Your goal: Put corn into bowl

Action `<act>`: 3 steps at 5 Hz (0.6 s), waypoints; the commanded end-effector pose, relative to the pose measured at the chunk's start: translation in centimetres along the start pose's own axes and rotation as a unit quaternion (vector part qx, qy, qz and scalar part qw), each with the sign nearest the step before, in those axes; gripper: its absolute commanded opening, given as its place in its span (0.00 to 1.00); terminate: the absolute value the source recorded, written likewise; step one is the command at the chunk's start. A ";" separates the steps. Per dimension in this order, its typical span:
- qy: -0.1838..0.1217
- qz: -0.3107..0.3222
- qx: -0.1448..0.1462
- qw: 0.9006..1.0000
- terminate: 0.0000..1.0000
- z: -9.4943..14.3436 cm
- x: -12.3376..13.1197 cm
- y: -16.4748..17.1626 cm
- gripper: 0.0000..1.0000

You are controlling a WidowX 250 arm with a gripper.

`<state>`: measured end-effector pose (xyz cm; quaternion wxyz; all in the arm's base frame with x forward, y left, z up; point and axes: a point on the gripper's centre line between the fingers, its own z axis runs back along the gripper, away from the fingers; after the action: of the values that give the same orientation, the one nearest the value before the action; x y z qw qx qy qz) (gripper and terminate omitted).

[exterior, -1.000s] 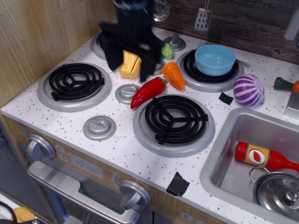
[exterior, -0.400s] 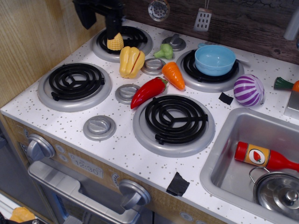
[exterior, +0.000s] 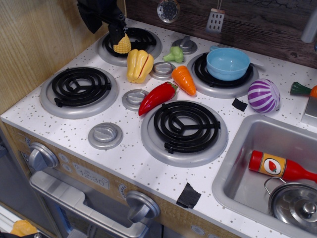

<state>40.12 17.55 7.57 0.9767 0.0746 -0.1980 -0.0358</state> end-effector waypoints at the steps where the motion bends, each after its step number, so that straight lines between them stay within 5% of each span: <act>1: -0.054 -0.019 0.007 0.998 0.00 -0.2 2.5 1.9 1.00; 3: -0.062 -0.028 -0.041 0.997 0.00 -2.4 2.7 1.4 1.00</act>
<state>43.18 17.70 3.50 0.9707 -0.0052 -0.2268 -0.0792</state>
